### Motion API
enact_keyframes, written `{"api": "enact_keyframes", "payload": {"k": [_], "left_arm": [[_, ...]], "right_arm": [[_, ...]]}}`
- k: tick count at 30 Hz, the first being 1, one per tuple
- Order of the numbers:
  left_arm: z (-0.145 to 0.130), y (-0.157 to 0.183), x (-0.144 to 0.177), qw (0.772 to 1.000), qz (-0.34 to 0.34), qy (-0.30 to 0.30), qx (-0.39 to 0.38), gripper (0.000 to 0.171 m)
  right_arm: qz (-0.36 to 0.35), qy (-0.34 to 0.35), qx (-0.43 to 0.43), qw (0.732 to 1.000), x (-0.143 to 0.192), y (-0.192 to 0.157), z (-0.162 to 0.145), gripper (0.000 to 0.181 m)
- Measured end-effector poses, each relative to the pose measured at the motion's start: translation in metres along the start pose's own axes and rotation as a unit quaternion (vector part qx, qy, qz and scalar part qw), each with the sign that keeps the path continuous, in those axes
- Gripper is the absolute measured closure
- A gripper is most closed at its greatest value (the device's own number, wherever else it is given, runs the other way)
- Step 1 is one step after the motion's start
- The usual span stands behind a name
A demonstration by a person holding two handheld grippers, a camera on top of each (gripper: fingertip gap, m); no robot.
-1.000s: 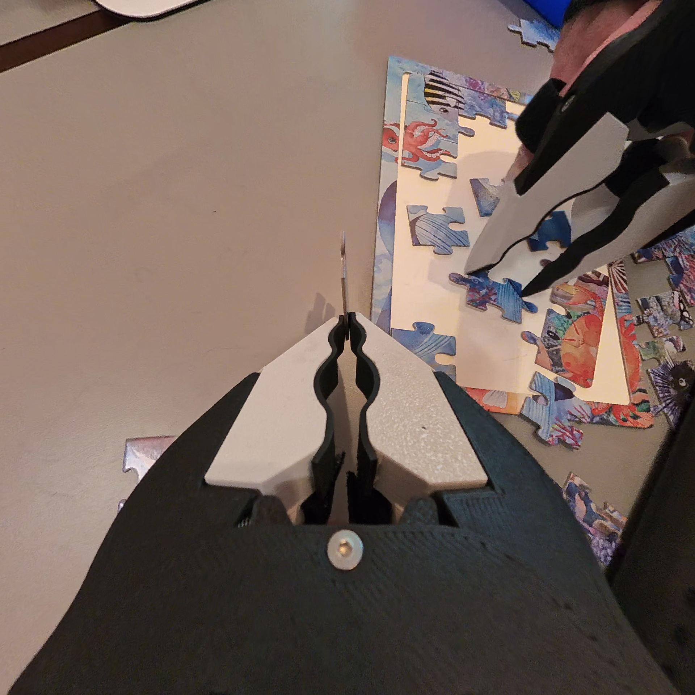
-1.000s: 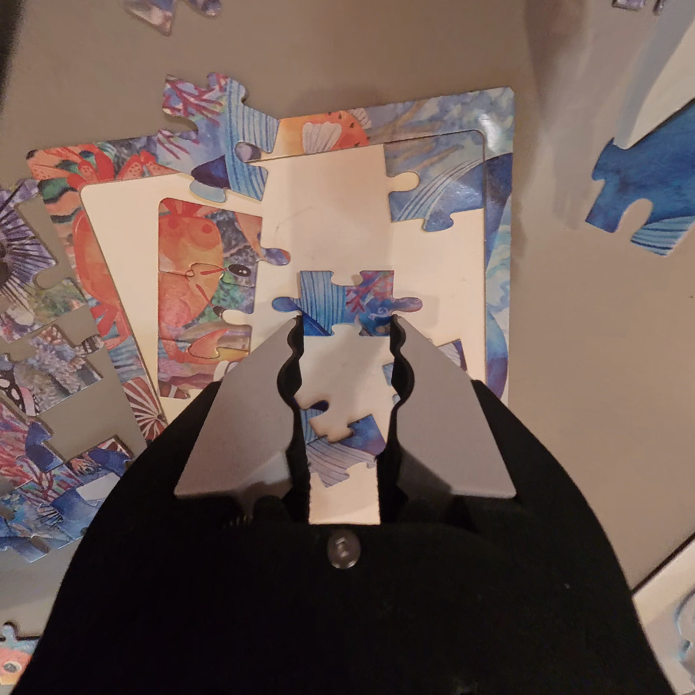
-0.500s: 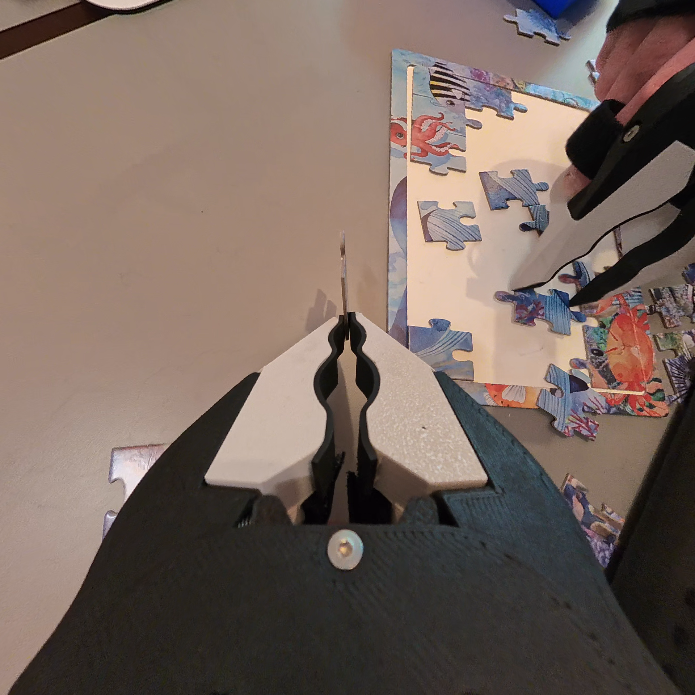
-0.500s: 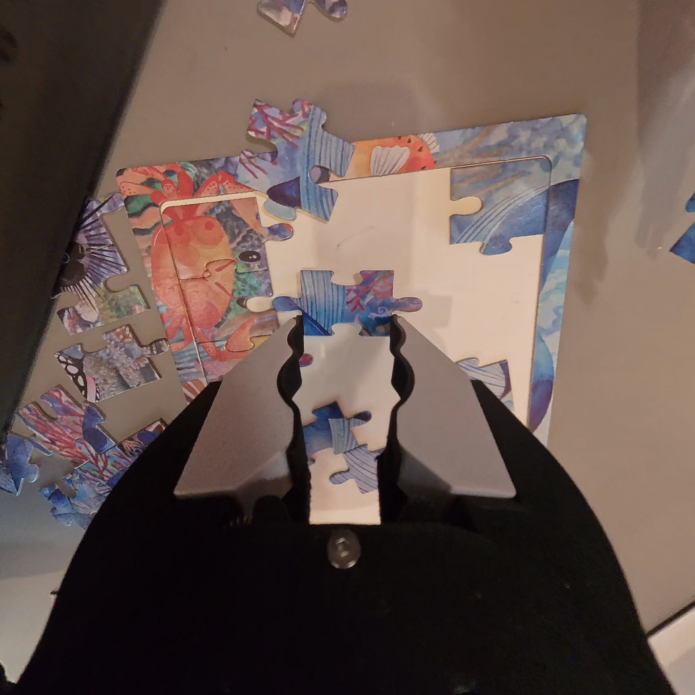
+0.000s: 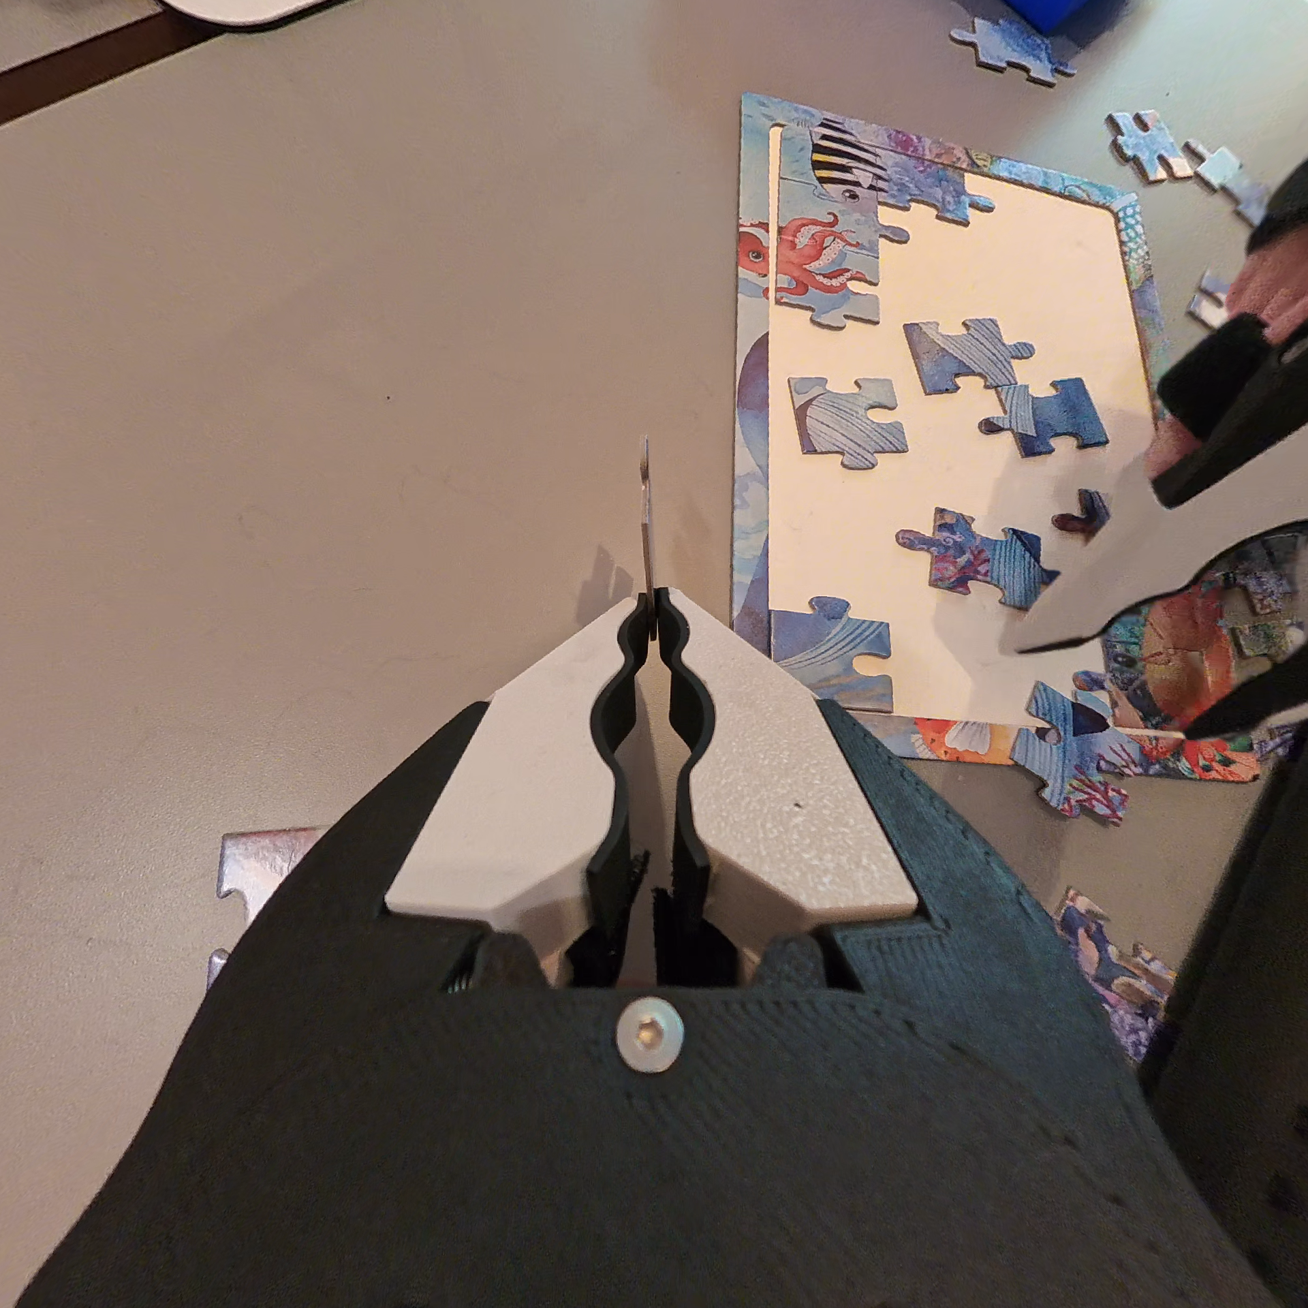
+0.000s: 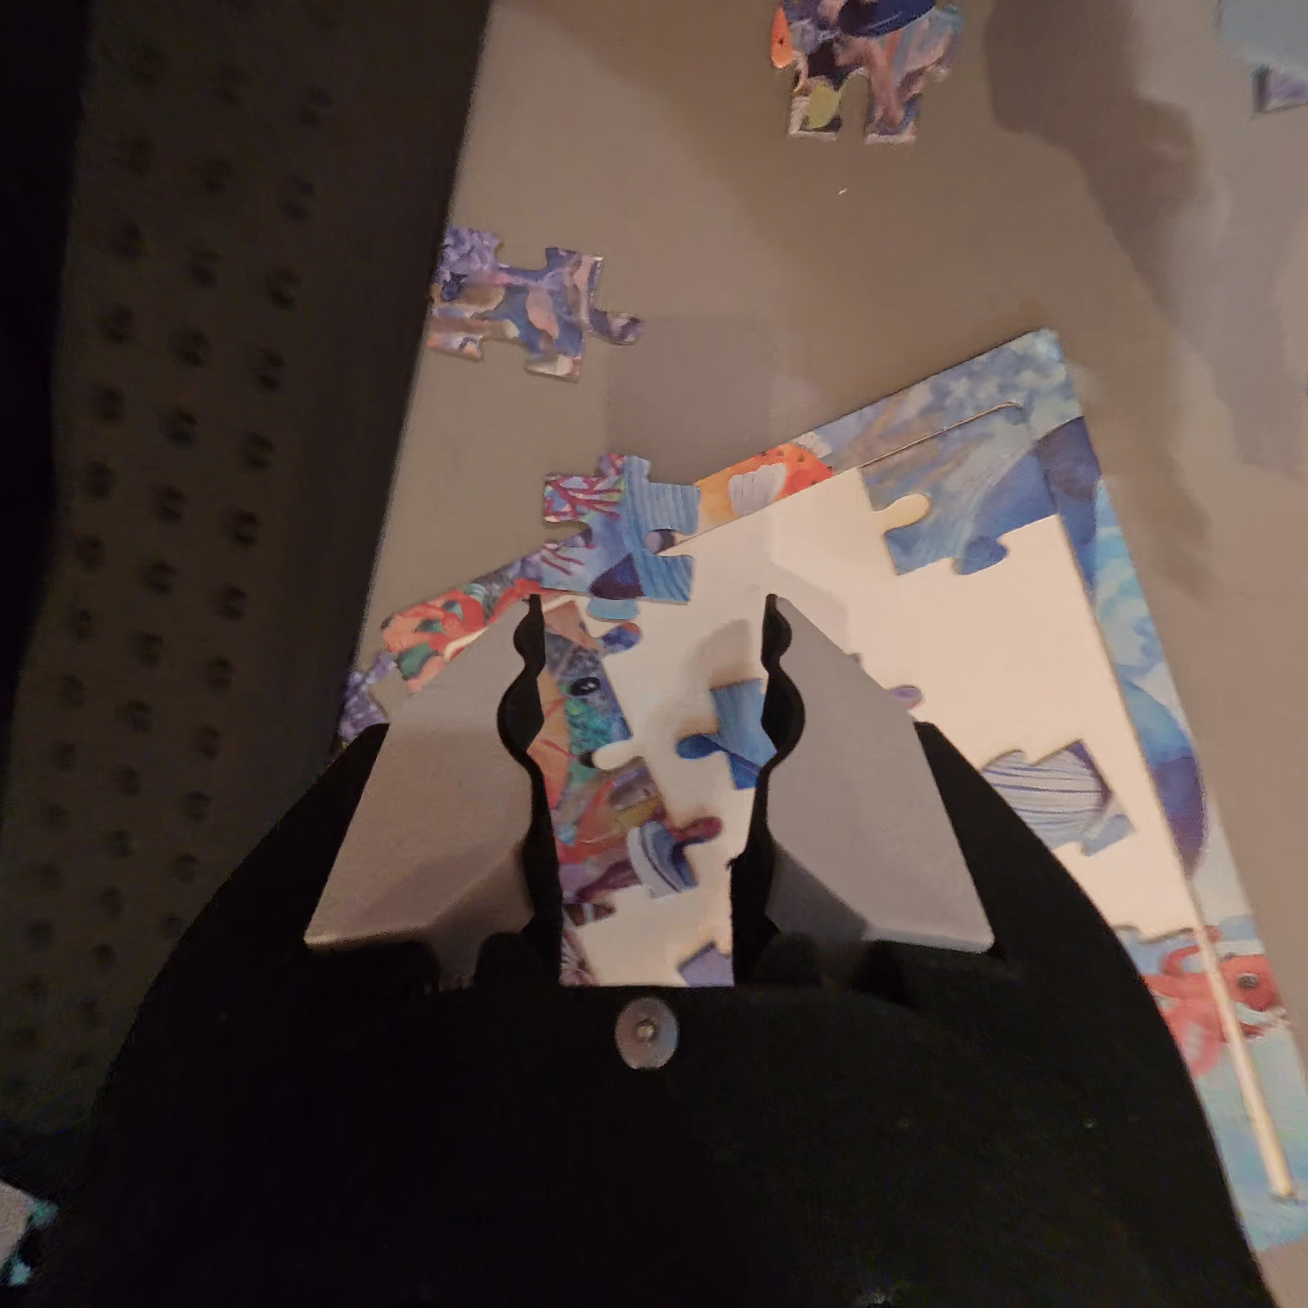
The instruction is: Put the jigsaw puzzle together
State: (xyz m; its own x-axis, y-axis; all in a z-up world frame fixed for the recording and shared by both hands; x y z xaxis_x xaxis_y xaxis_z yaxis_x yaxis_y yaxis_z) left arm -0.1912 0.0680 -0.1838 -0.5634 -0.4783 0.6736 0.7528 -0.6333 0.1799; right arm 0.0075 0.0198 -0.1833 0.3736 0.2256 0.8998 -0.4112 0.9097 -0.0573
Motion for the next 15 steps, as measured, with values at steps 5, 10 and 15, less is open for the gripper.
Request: {"api": "enact_keyframes", "payload": {"k": [5,10,15], "left_arm": [[0.001,0.003,0.000,1.000,-0.001,0.002,-0.004,0.171],[0.001,0.003,0.001,1.000,-0.001,0.005,-0.002,0.171],[0.002,0.003,0.001,1.000,-0.001,0.006,-0.002,0.171]], "right_arm": [[-0.023,-0.002,-0.038,0.999,-0.015,-0.015,-0.001,0.124],[-0.040,0.016,-0.052,0.998,-0.017,-0.017,-0.001,0.136],[-0.029,0.026,-0.054,0.998,-0.016,-0.015,-0.003,0.137]]}}
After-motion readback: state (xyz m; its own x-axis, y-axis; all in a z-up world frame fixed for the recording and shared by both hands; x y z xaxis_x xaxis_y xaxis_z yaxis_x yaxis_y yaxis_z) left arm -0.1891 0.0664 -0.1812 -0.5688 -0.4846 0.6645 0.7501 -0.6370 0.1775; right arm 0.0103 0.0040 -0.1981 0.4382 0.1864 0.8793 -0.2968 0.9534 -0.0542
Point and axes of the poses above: each gripper's, where its closed fingertips meet, x back along the fingers, z out of its top, y = z × x across the jaws, the point moved 10 cm from there along x, back along the fingers, and after that the axes turned 1 degree about -z, right-handed, at the moved point
